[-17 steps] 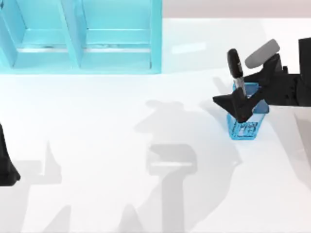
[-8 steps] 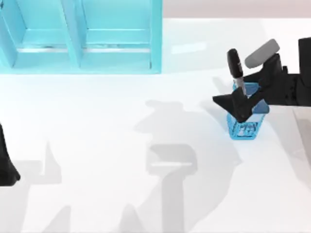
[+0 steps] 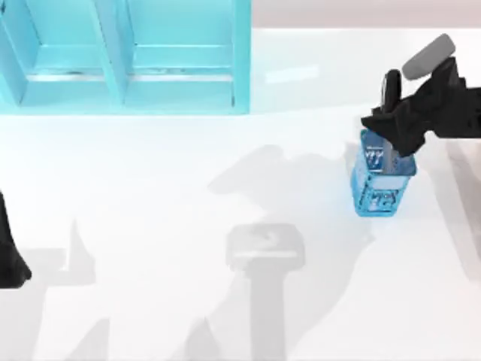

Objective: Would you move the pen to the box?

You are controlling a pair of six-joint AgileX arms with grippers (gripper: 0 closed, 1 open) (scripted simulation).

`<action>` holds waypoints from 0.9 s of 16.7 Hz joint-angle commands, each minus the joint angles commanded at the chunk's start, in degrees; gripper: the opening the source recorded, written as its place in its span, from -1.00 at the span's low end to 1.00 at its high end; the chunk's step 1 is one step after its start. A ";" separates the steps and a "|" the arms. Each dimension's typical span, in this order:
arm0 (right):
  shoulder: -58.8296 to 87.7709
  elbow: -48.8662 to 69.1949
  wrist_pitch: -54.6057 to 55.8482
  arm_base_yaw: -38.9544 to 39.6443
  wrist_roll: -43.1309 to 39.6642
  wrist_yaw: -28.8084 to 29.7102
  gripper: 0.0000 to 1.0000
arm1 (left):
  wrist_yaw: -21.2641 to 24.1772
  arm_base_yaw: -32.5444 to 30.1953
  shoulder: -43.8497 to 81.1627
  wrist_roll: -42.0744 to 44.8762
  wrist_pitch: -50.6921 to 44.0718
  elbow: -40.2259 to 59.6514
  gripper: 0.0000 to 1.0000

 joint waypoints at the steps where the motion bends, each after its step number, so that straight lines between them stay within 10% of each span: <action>1: -0.32 1.97 -3.72 -1.56 -1.76 -1.11 -1.00 | 0.00 0.00 0.00 0.00 0.00 0.00 1.00; 9: -5.96 17.79 -40.32 -15.58 -17.18 -10.21 -1.00 | 0.00 0.00 0.00 0.00 0.00 0.00 1.00; 15: -8.90 22.16 -47.88 -19.69 -21.70 -12.60 -1.00 | 0.00 0.00 0.00 0.00 0.00 0.00 1.00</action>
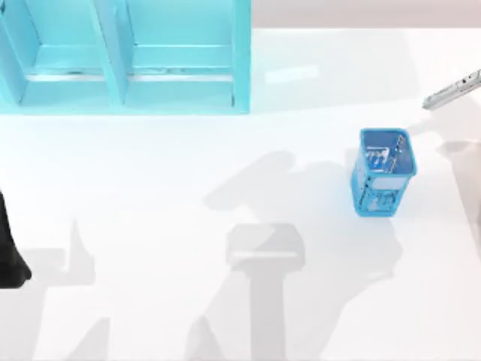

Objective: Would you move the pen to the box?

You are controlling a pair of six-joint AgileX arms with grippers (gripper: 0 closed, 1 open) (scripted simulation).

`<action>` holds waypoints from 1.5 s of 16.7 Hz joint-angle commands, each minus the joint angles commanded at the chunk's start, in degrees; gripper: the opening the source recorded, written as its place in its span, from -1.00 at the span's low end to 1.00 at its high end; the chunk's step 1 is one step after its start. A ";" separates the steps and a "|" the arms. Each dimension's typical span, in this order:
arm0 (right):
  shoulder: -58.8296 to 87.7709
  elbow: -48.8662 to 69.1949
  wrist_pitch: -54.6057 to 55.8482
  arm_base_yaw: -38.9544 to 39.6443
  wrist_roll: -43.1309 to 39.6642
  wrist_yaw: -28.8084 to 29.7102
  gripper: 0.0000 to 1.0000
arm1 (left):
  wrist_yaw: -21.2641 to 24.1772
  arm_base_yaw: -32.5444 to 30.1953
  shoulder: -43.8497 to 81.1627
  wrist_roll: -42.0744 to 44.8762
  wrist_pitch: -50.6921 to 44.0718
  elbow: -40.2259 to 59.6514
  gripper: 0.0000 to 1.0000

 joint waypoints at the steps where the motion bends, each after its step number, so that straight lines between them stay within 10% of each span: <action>1: 0.00 0.00 0.00 0.00 0.00 0.00 -1.00 | 0.00 0.00 0.00 0.00 0.00 0.00 1.00; 8: -2.19 1.52 -4.90 -1.11 0.75 6.29 -1.00 | 0.00 0.00 0.00 0.00 0.00 0.00 1.00; 18: -14.04 7.29 -28.36 -6.79 3.64 41.74 -1.00 | 0.00 0.00 0.00 0.00 0.00 0.00 1.00; 25: -15.22 7.49 -30.40 -7.09 4.07 44.34 -1.00 | 0.00 0.00 0.00 0.00 0.00 0.00 1.00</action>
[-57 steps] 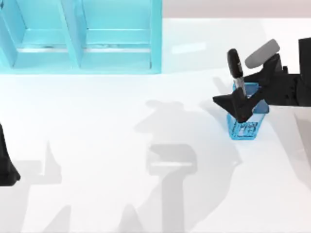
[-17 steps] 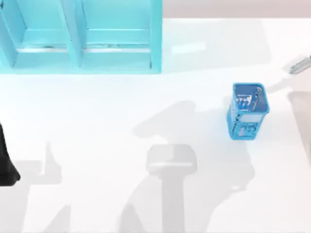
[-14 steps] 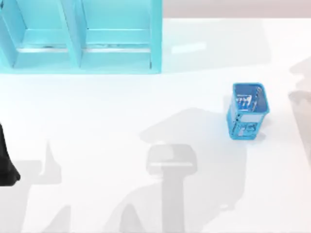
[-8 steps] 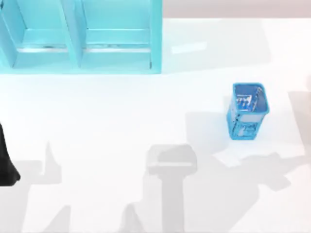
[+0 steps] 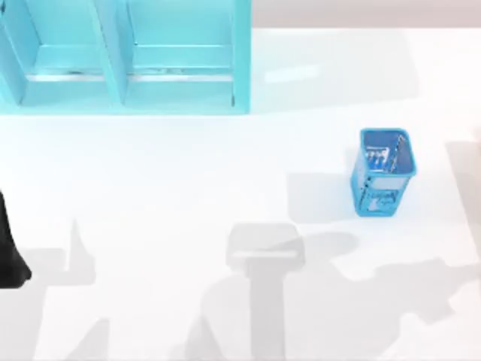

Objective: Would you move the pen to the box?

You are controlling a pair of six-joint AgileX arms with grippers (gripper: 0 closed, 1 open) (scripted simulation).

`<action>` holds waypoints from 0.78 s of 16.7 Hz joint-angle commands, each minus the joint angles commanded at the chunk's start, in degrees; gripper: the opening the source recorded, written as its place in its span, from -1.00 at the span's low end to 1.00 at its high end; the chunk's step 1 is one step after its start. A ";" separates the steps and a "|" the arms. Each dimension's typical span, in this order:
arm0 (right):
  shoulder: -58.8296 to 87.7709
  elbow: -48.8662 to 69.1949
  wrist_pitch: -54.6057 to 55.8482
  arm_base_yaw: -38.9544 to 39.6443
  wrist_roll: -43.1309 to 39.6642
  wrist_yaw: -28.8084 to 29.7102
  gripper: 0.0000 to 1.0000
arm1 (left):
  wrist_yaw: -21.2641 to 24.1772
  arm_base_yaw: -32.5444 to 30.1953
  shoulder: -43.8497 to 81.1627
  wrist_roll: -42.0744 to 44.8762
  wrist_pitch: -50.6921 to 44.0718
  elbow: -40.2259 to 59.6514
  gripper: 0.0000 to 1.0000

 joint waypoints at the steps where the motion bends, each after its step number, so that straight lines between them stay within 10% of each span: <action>1: -0.10 -0.78 0.77 -0.04 0.15 0.03 -1.00 | 0.00 0.00 0.00 0.00 0.00 0.00 1.00; 13: -1.00 -15.17 14.65 0.82 0.92 0.54 -0.85 | 0.00 0.00 0.00 0.00 0.00 0.00 1.00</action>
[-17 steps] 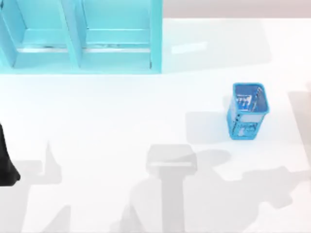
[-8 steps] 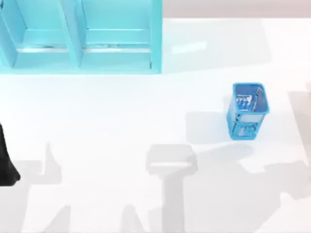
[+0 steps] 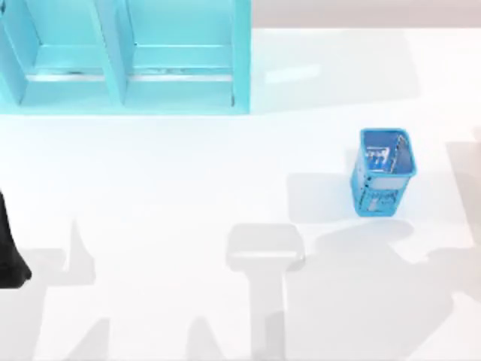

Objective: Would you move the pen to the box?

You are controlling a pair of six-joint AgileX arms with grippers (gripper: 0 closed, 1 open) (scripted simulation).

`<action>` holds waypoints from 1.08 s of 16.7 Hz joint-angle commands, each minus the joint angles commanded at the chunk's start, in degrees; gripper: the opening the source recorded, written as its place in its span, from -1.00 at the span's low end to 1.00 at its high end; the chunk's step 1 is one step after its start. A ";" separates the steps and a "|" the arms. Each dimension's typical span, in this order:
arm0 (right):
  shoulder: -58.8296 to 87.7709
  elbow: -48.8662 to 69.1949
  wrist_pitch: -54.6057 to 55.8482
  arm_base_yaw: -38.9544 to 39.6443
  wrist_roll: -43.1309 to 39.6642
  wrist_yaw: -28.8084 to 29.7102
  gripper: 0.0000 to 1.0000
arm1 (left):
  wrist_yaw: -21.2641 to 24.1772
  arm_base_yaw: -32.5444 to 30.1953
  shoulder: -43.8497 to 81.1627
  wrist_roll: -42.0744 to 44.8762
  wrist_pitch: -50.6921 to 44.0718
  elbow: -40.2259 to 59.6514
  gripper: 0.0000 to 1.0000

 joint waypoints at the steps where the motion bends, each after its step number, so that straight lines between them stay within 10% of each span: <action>1: 0.00 0.00 0.00 0.00 0.00 0.00 -0.70 | 0.00 0.00 0.00 0.00 0.00 0.00 1.00; 12: 0.00 0.00 0.00 0.00 0.00 0.00 0.96 | 0.00 0.00 0.00 0.00 0.00 0.00 1.00; 18: 0.00 0.00 0.00 0.00 0.00 0.00 1.00 | 0.00 0.00 0.00 0.00 0.00 0.00 1.00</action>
